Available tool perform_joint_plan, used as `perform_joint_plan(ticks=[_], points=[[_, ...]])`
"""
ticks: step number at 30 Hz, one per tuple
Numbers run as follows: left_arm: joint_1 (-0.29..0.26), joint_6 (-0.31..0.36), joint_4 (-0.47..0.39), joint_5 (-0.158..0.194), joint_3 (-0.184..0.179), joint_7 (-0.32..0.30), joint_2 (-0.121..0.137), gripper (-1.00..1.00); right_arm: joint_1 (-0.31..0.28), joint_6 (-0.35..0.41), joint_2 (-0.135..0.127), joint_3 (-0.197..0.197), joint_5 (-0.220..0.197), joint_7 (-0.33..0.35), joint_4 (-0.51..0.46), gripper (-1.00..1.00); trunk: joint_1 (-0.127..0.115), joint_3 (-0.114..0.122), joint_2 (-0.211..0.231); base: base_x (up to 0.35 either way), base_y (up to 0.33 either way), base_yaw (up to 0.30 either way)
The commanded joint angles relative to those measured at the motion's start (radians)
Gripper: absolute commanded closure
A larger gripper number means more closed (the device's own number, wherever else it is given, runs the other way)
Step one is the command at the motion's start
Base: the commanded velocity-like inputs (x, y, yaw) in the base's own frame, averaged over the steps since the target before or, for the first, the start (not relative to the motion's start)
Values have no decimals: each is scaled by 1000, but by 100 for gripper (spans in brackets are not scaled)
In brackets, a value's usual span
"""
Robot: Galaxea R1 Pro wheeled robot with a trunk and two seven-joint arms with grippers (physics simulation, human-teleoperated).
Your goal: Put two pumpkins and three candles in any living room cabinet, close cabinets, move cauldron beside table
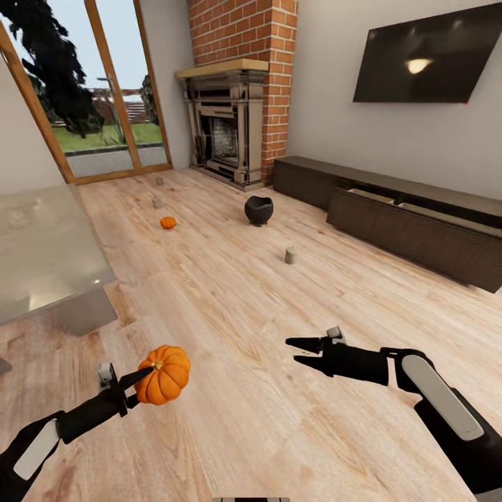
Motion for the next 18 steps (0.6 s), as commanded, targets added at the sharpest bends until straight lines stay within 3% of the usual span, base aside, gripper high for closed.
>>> perform_joint_plan(ticks=[1, 5, 11, 18], points=[[0, 8, 0, 8, 0, -1, 0, 100, -1, 1, -1, 1, 9, 10, 6, -100, 0, -1, 0, 0, 0, 0], [-2, 4, 1, 0, 2, 2, -17, 100, 0, -15, 5, 3, 28, 15, 24, -100, 0, -1, 0, 40, 0, 0], [-2, 1, 1, -10, 3, 10, -52, 100, 1, -26, 8, 2, 66, 22, 58, -100, 0, -1, 0, 256, 0, 0], [-2, 1, -5, -11, 2, 11, -54, 100, 1, -24, 8, 2, 110, 22, 97, -100, 0, -1, 0, 181, -141, 0]])
